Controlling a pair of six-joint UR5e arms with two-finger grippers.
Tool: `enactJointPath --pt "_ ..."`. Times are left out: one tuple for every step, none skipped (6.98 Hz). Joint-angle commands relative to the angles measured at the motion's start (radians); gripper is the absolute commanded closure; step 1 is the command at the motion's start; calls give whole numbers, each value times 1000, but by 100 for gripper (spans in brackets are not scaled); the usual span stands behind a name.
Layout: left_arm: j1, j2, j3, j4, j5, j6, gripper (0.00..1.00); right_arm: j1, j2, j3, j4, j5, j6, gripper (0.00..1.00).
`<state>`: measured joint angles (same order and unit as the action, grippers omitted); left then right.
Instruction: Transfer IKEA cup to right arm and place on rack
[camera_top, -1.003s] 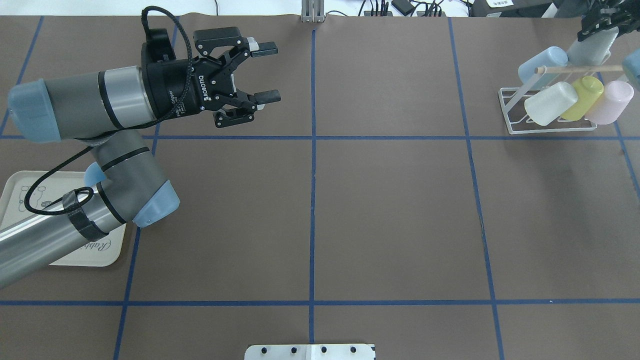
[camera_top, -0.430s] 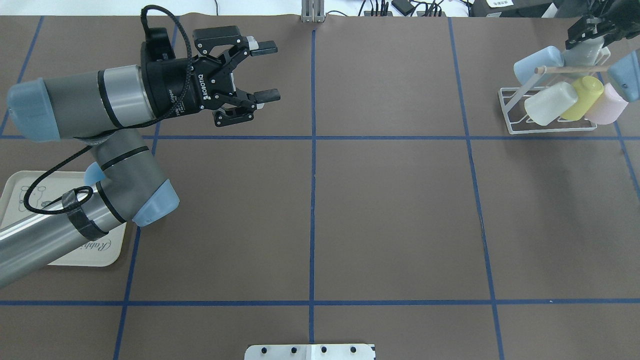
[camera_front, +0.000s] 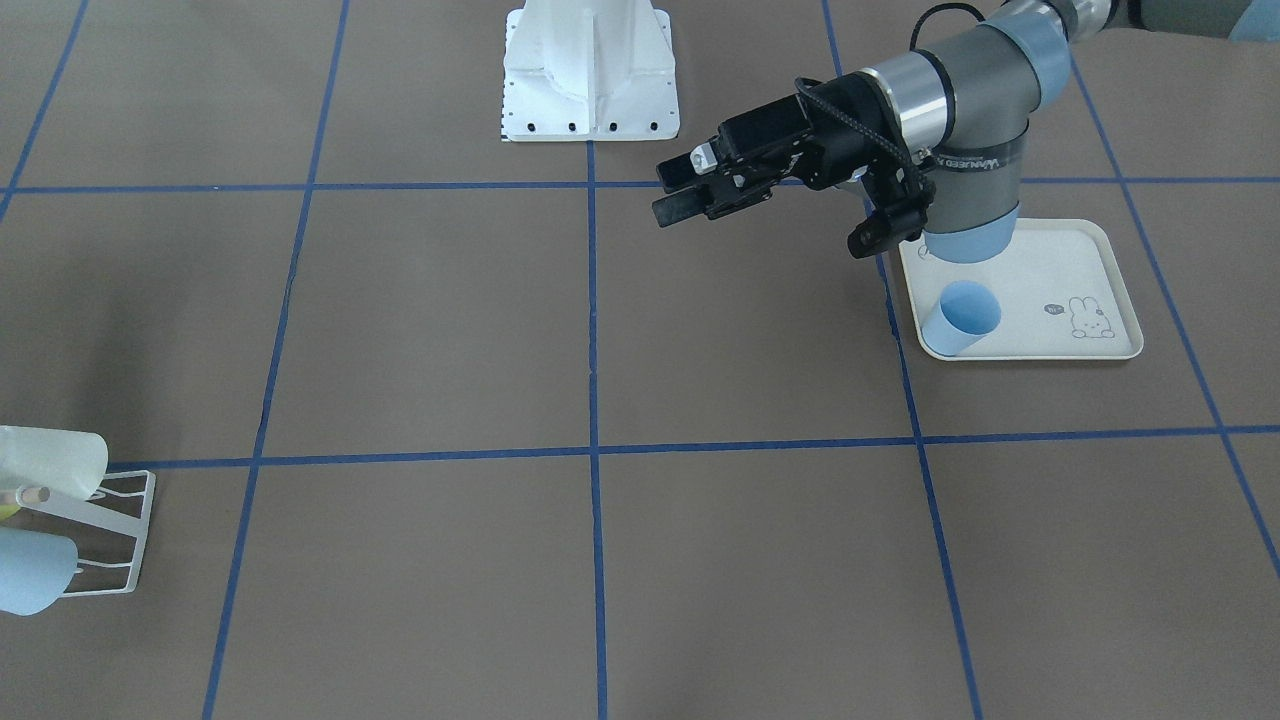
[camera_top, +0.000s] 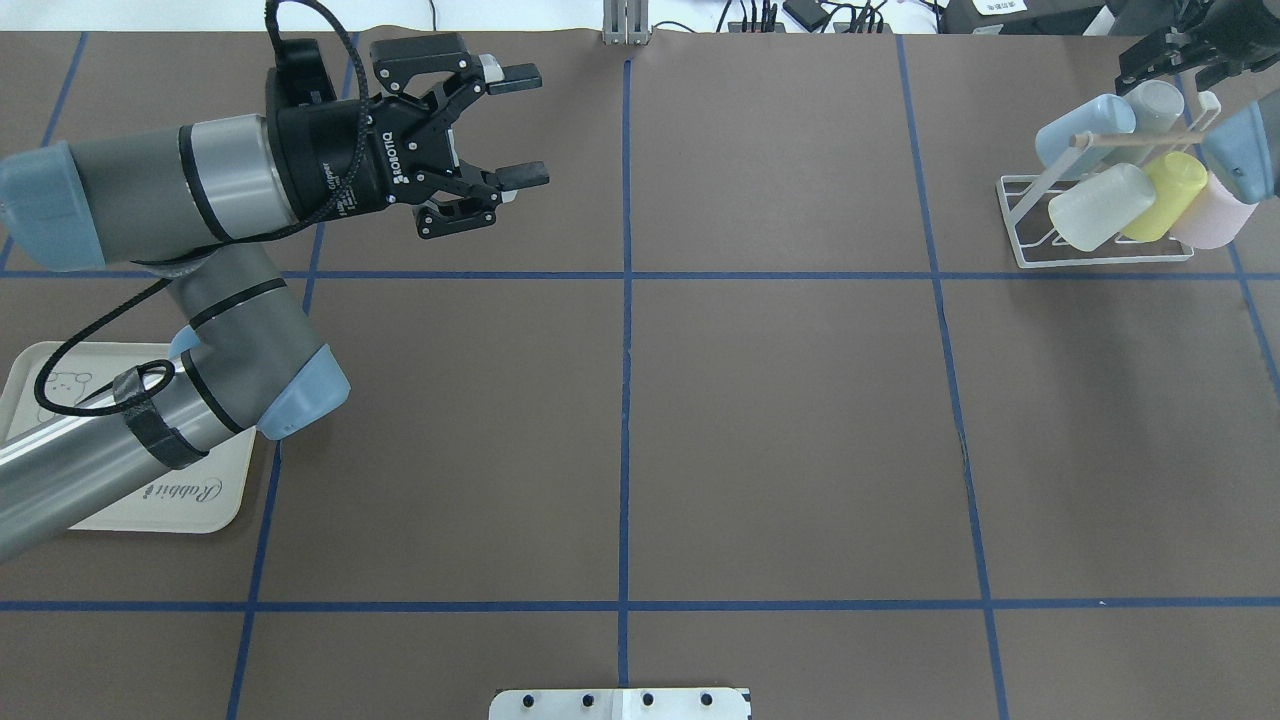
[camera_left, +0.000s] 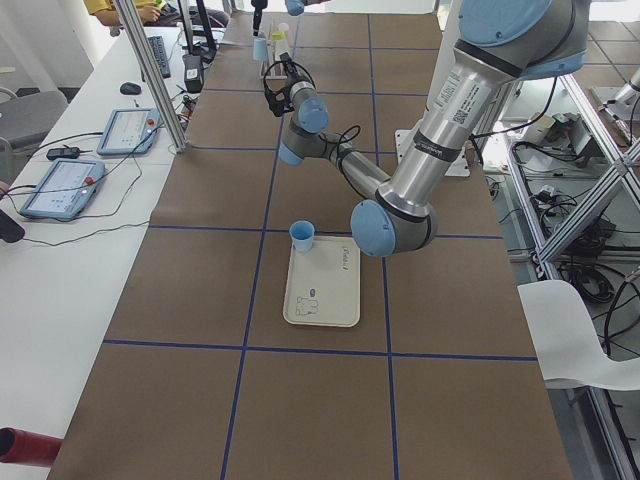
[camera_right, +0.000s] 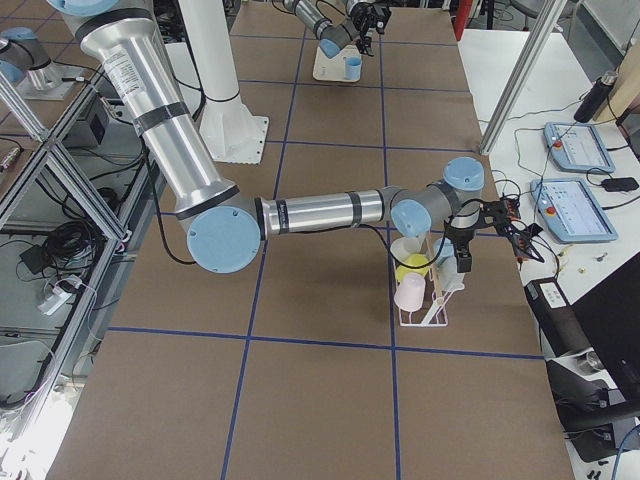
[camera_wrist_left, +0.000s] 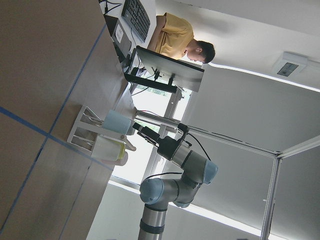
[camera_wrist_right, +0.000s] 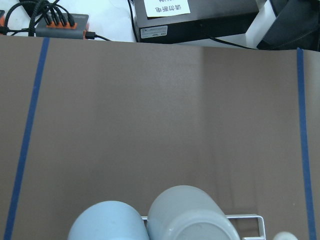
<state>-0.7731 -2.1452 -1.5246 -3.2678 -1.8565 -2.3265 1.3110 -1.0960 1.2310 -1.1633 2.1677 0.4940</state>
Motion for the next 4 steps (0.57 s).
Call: enactJointPath --pt "-75 10 1 98 -131 180 17 1 33 25 -7 4 9 0" --pt "-125 37 -3 250 -226 370 18 4 28 66 -13 9 14 0" --pt "-176 83 -3 355 -277 559 19 2 13 112 -13 11 90 0" --pt "-225 182 -8 381 -289 737 19 2 -8 167 -15 26 154 0"
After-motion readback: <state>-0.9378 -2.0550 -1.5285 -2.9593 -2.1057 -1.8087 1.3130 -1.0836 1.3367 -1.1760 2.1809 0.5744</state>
